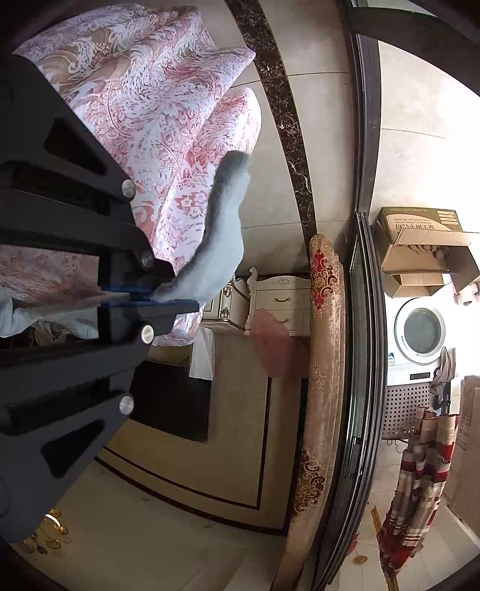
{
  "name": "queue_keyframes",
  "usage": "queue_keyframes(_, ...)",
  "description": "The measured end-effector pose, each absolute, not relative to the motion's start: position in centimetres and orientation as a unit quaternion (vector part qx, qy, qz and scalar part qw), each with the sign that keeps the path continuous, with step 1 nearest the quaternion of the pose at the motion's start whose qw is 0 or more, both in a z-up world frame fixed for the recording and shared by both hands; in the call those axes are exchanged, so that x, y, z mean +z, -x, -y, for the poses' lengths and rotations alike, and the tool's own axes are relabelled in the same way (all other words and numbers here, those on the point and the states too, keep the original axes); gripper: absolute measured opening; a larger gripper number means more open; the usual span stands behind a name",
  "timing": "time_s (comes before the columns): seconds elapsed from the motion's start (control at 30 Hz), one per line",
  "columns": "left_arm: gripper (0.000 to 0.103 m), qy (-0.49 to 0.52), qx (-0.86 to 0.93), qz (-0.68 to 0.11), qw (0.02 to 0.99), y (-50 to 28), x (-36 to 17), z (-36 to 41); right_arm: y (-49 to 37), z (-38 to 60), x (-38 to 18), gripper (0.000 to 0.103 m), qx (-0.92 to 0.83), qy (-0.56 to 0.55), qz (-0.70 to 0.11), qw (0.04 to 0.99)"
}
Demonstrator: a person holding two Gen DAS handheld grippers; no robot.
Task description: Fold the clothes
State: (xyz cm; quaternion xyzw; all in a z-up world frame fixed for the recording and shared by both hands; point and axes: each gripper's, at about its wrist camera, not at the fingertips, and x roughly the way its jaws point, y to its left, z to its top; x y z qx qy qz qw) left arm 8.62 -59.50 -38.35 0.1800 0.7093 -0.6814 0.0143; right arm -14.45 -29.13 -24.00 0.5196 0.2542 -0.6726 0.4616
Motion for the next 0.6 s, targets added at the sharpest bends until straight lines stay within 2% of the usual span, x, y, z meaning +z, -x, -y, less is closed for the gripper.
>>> queue_keyframes(0.1, 0.003, -0.186, -0.701, -0.689, -0.009, -6.3, -36.6, 60.2, 14.3, 25.4, -21.6, 0.007, -0.703, -0.523, -0.193, 0.441)
queue_keyframes(0.17, 0.003, -0.195, -0.711, -0.675, -0.023, -4.4, -35.3, 60.6, 12.6, 22.6, -20.6, 0.013, -0.708, -0.527, -0.177, 0.435)
queue_keyframes(0.37, 0.003, -0.229, -0.722, -0.653, -0.031, -1.9, -33.6, 60.9, 2.7, 15.4, -20.9, 0.021, -0.667, -0.576, -0.138, 0.452)
queue_keyframes(0.53, 0.003, -0.242, -0.709, -0.662, -0.01, -2.4, -34.5, 60.6, -9.5, 15.4, -22.3, 0.024, -0.627, -0.579, -0.173, 0.491)
queue_keyframes(0.6, 0.003, -0.242, -0.707, -0.664, -0.007, -2.7, -34.6, 60.5, -13.3, 16.8, -22.6, 0.033, -0.626, -0.557, -0.202, 0.506)
